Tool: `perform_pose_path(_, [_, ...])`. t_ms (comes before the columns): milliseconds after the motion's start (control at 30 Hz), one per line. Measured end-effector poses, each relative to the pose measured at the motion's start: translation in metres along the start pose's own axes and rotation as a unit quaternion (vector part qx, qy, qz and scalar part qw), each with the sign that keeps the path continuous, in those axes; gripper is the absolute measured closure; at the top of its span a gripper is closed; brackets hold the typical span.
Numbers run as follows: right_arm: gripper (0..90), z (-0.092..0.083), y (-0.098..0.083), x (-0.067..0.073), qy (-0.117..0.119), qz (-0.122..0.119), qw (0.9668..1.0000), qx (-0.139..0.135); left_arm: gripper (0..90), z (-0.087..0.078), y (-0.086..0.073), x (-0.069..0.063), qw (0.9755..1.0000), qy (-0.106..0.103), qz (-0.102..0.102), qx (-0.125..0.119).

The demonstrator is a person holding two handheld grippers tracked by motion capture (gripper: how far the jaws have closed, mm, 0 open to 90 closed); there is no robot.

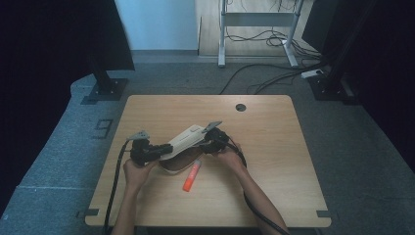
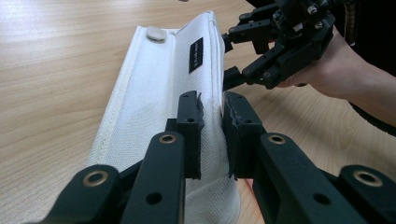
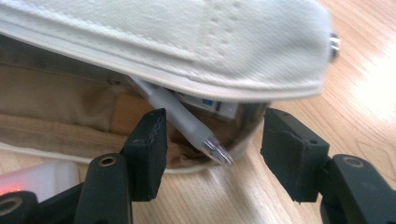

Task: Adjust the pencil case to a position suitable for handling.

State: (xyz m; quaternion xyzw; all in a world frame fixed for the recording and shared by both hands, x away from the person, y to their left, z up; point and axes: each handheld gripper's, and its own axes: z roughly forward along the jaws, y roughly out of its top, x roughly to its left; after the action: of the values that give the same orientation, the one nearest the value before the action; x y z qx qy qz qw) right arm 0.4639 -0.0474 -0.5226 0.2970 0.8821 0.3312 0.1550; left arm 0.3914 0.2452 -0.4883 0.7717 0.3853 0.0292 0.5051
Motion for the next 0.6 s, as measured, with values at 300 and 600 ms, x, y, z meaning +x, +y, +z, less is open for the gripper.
perform_pose_path(300, [60.4,-0.0024,-0.0069,-0.0072,0.013,0.028,0.9995,0.008,77.7,0.0000,0.0000,0.0001,1.0000,0.000,0.001,0.000])
perform_pose_path(600, [52.7,-0.0056,-0.0083,-0.0100,0.000,0.035,0.9993,0.010,77.7,-0.0002,0.0000,0.0001,1.0000,-0.001,0.001,0.000])
